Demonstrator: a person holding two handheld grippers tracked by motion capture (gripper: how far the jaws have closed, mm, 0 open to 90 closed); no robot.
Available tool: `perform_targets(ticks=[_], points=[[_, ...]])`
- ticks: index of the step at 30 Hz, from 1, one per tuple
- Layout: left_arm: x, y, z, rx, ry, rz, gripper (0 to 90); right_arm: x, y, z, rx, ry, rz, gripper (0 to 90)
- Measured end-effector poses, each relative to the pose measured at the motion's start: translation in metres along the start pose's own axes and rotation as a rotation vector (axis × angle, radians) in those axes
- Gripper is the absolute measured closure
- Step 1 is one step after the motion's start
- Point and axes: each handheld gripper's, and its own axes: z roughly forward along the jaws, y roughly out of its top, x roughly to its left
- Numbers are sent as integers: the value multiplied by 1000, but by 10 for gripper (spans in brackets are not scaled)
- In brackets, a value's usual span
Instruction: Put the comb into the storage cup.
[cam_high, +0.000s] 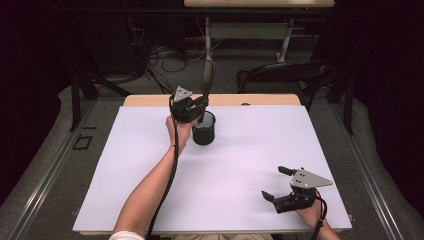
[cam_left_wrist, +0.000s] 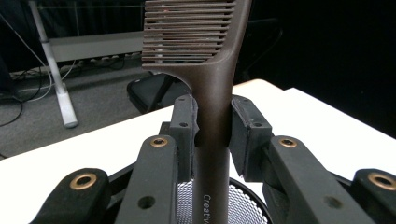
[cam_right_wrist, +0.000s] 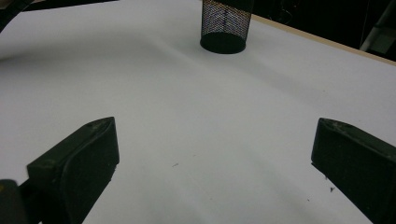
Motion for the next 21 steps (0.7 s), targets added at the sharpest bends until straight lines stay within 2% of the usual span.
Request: perform_targets(ticks=[21], points=[[0, -8, 5, 14, 1, -3, 728, 0, 0, 0, -1, 0, 2, 4]])
